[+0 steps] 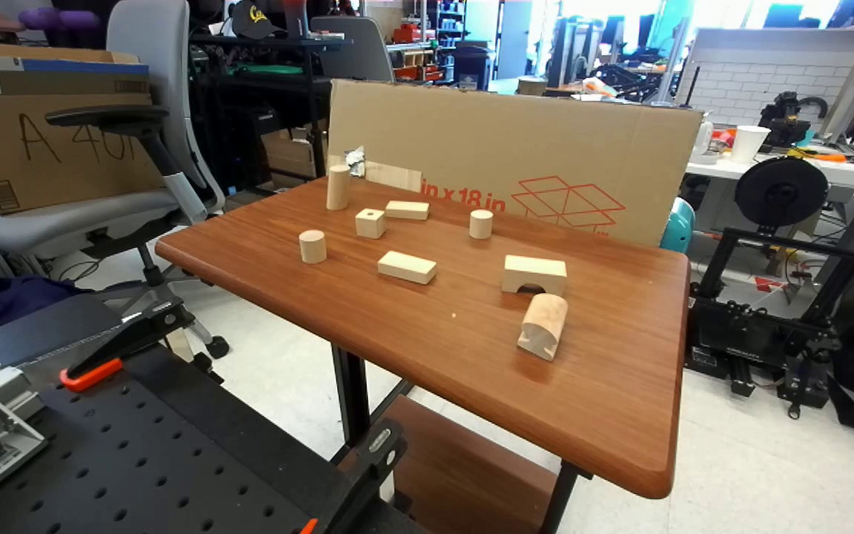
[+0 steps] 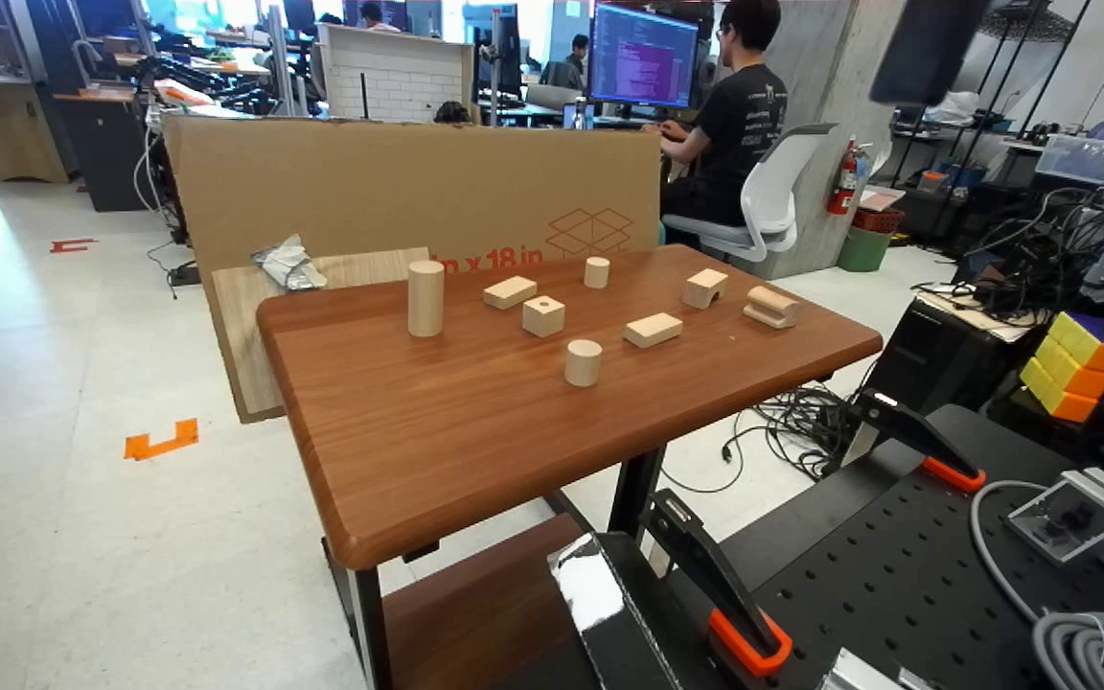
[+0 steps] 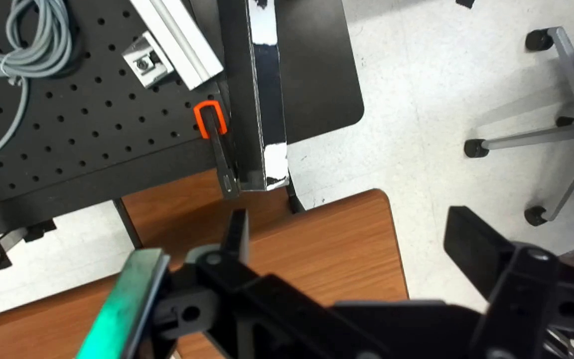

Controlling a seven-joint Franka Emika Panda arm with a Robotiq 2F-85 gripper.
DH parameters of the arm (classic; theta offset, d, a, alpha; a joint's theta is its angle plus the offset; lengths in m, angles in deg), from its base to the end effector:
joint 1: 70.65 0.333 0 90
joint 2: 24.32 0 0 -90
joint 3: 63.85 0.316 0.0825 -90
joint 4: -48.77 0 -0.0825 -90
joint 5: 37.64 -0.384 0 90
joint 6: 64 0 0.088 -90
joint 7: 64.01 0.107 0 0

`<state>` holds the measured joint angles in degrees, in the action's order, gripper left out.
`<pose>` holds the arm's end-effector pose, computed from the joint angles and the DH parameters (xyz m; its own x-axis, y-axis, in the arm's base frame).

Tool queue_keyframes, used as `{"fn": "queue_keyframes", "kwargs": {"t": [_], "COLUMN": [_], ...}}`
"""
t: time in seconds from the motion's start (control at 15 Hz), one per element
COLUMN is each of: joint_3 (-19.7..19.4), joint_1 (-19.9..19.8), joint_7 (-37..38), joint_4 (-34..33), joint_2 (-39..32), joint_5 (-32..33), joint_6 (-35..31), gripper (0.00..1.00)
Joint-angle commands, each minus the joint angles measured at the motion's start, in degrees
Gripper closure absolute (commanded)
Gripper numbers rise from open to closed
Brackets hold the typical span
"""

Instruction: Pick up the small cylinder on the left and put it on top of the square block.

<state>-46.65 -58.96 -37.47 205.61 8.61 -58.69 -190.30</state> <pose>0.3109 0.1768 0.3859 0.9764 -0.2120 -0.0420 -0.2158 -0.9670 -0.1356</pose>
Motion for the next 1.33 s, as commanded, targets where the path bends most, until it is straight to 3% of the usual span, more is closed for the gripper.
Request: {"fn": "queue_keyframes", "kwargs": {"t": [0.0, 0.53, 0.87, 1.27], "joint_3": [0.2, -0.6, -3.2, -7.4], "joint_1": [-1.7, -4.7, -6.9, -6.3], "joint_7": [-3.1, -1.4, 0.2, -0.1], "joint_4": [-1.7, -4.9, -9.1, -14.1], "joint_2": [-7.3, -21.9, -29.3, -37.0], "joint_5": [4.3, 14.8, 19.5, 22.7], "joint_6": [-8.3, -22.4, -23.0, -24.3], "gripper": [0.00, 0.00, 0.00, 0.00]}}
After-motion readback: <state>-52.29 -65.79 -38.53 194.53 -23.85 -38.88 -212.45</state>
